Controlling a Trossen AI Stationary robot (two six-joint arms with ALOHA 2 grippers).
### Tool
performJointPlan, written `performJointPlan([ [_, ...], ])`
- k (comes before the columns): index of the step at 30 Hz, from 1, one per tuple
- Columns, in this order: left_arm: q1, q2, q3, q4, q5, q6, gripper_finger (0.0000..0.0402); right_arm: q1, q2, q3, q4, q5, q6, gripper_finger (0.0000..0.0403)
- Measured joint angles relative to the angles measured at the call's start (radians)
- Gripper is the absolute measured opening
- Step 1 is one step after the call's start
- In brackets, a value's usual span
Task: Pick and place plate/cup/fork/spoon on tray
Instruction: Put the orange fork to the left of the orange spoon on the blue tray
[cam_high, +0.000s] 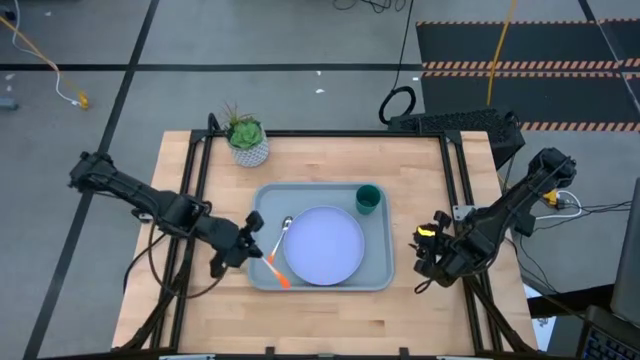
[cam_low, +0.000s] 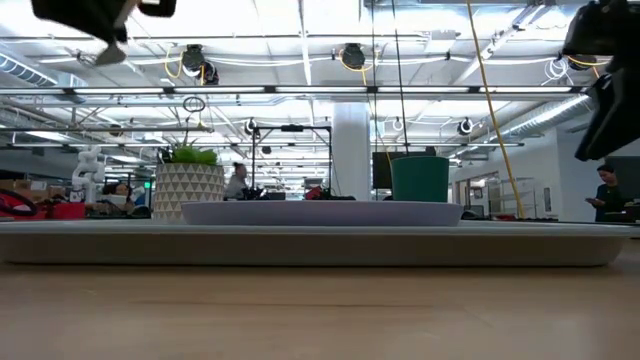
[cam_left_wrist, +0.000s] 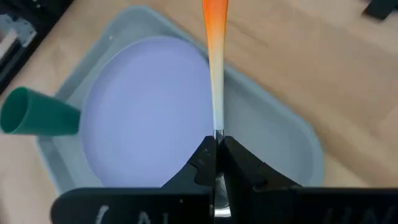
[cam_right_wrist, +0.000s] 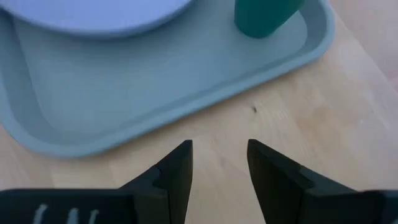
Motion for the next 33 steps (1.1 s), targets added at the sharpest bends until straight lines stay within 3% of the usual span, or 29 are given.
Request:
performJointPlan([
  [4,0.044,-0.027,-0.053,-0.009,0.062,0.080,0.0010,-0.028,0.000,0.000,0.052,0.004,0.013,0.0144],
  [9,0.111,-0.014,-0.096,-0.003,0.228,0.175,0.0010,-0.048,0.000,0.000,0.124,-0.018,0.123,0.0144],
  [12,0.151,-0.010,-0.112,-0.015,0.310,0.225,0.0010,-0.072,0.000,0.000,0.143,-0.139,0.163,0.0144],
  [17,0.222,-0.011,-0.114,-0.051,0.349,0.331,0.0010,-0.130,0.009,0.000,0.131,-0.395,0.265,0.0144],
  [20,0.270,-0.011,-0.114,-0.090,0.379,0.395,0.0010,-0.154,0.019,0.000,0.112,-0.469,0.302,0.0144],
  [26,0.357,-0.011,-0.114,-0.141,0.434,0.484,0.0010,-0.201,0.035,0.000,0.070,-0.466,0.281,0.0144],
  [33,0.405,0.057,-0.114,-0.202,0.441,0.557,0.0010,-0.250,0.075,0.000,0.088,-0.384,0.212,0.0144],
])
